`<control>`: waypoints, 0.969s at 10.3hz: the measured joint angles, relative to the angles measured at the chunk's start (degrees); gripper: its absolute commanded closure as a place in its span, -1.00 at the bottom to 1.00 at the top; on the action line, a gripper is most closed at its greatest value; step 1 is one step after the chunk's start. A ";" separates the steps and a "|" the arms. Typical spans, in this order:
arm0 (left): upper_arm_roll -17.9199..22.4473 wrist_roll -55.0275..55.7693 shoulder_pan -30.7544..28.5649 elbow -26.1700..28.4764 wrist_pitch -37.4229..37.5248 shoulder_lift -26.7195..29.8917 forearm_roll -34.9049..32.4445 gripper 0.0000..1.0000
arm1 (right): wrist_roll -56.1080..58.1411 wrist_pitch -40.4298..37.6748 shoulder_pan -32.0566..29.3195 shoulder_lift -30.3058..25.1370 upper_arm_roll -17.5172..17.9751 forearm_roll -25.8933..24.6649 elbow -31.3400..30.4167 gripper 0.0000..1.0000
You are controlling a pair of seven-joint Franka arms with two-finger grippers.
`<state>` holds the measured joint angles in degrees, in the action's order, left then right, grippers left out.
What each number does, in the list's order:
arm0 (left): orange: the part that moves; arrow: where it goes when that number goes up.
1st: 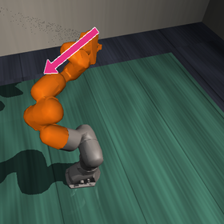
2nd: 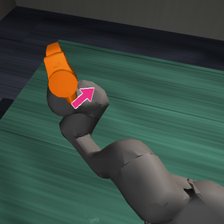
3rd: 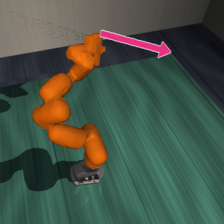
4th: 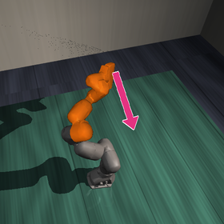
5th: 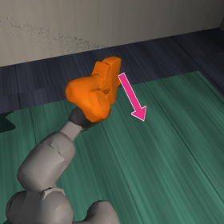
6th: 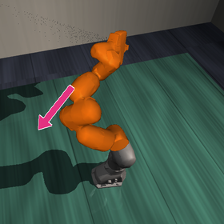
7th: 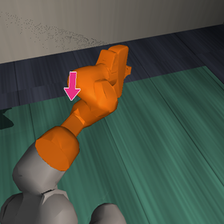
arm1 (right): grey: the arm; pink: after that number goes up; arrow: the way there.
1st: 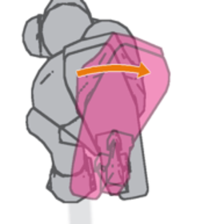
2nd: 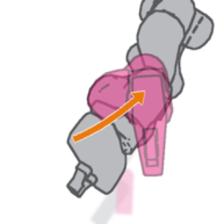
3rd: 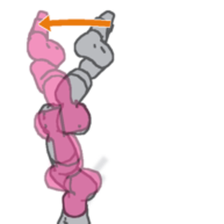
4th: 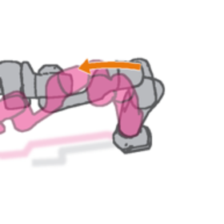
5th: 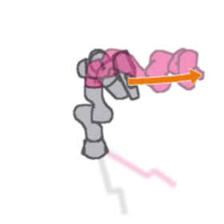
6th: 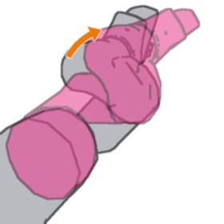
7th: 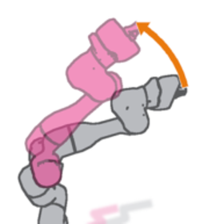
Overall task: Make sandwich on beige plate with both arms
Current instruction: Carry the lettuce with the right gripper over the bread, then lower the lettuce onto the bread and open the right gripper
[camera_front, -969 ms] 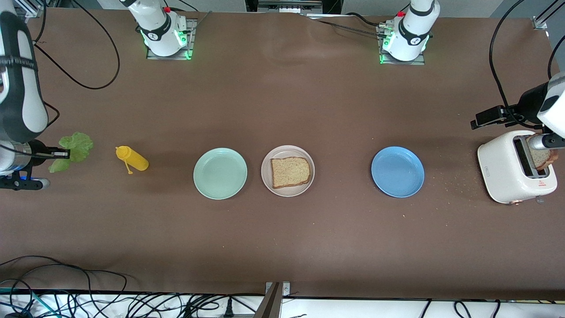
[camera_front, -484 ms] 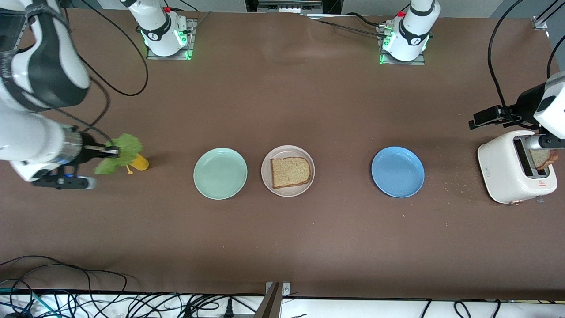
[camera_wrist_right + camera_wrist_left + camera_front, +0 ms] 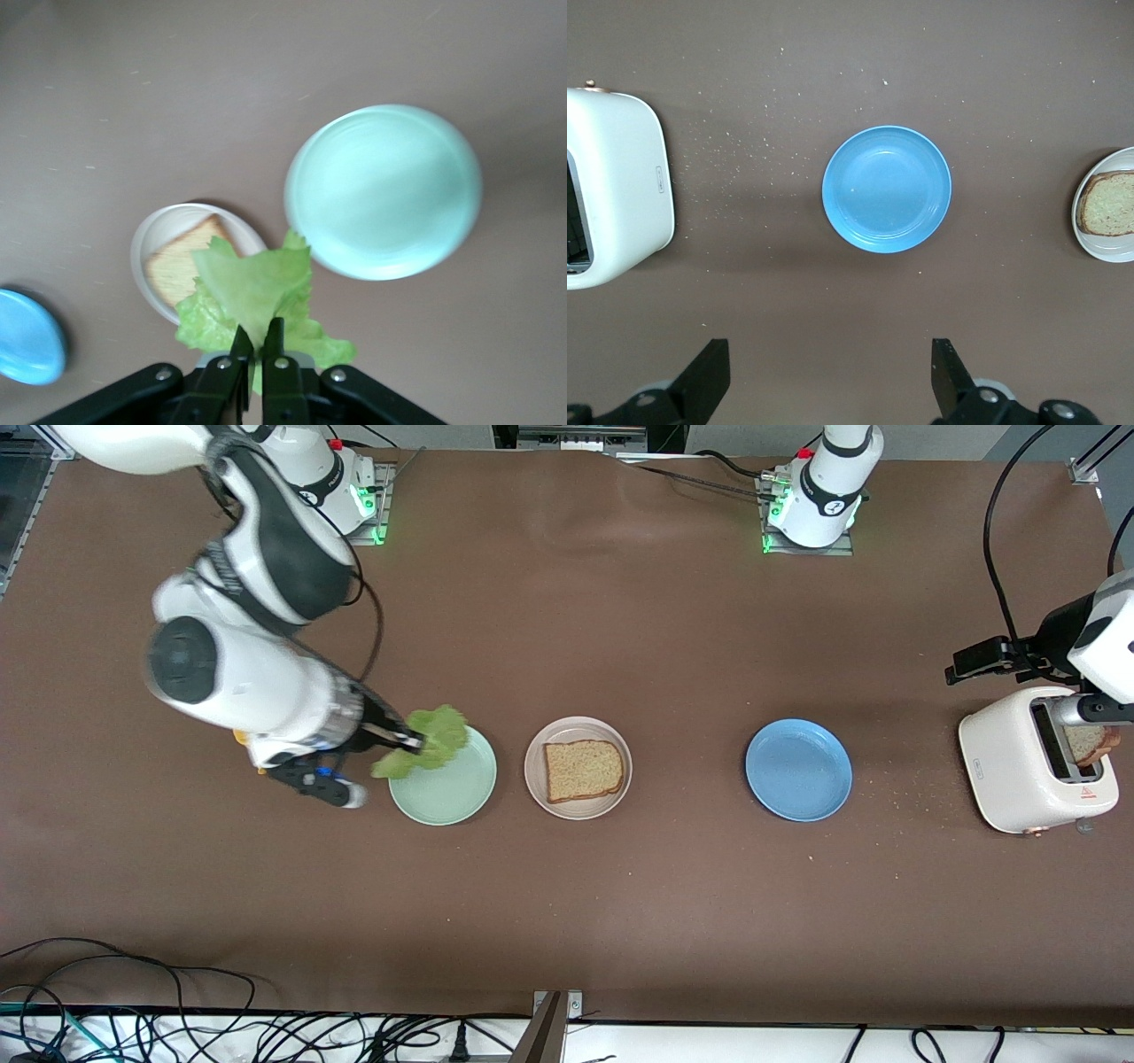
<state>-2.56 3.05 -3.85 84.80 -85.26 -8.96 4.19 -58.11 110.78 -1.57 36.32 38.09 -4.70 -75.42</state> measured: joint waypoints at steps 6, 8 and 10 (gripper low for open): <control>-0.29 -0.01 0.95 -0.17 0.00 -0.56 -0.38 -1.00 | -37.95 26.58 8.23 12.69 -0.34 0.38 -0.09 1.00; -0.25 -0.01 0.96 -0.29 -0.01 -0.66 -0.53 -1.00 | -47.57 32.90 10.17 16.30 -0.35 0.40 -0.04 1.00; -0.21 -0.01 0.95 -0.35 -0.01 -0.68 -0.64 -1.00 | -52.65 34.36 11.42 18.45 -0.38 0.40 0.05 1.00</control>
<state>-2.78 3.03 -2.90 84.45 -85.27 -9.64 3.55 -110.75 145.14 9.86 54.77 37.71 -4.30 -75.37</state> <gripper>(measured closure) 0.000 0.930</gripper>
